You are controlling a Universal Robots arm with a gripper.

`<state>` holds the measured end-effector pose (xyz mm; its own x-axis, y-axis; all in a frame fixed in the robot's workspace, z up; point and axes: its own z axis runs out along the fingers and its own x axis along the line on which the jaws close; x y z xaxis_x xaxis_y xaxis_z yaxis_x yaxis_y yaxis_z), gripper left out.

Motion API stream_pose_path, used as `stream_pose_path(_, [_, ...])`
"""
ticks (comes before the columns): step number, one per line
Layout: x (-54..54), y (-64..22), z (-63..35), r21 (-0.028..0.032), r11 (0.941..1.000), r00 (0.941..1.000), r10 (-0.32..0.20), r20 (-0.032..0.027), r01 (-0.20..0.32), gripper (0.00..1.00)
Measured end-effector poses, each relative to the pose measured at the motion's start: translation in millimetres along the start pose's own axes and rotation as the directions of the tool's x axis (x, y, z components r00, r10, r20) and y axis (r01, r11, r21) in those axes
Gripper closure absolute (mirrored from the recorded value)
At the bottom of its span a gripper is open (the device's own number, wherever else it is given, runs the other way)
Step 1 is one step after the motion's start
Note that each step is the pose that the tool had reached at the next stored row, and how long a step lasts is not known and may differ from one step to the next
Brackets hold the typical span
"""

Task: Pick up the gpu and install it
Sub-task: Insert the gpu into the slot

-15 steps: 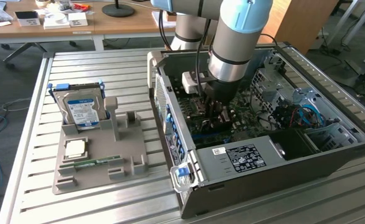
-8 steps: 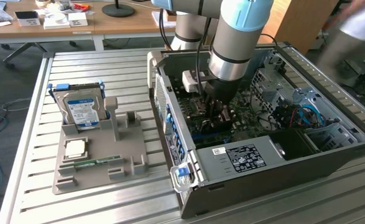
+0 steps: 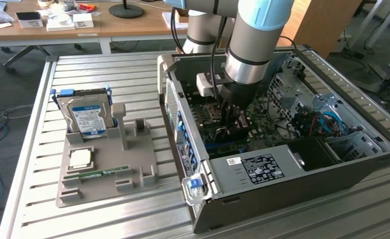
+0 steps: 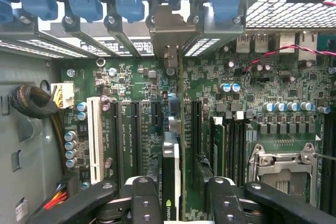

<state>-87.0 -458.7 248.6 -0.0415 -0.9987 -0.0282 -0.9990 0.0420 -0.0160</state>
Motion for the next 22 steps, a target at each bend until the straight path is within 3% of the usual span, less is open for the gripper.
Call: stream_pose_path(22, [-0.4, -0.5, -6.4, 0.0014, 0.9985, 0.9985, 0.056, -0.0002, -0.056, 0.59])
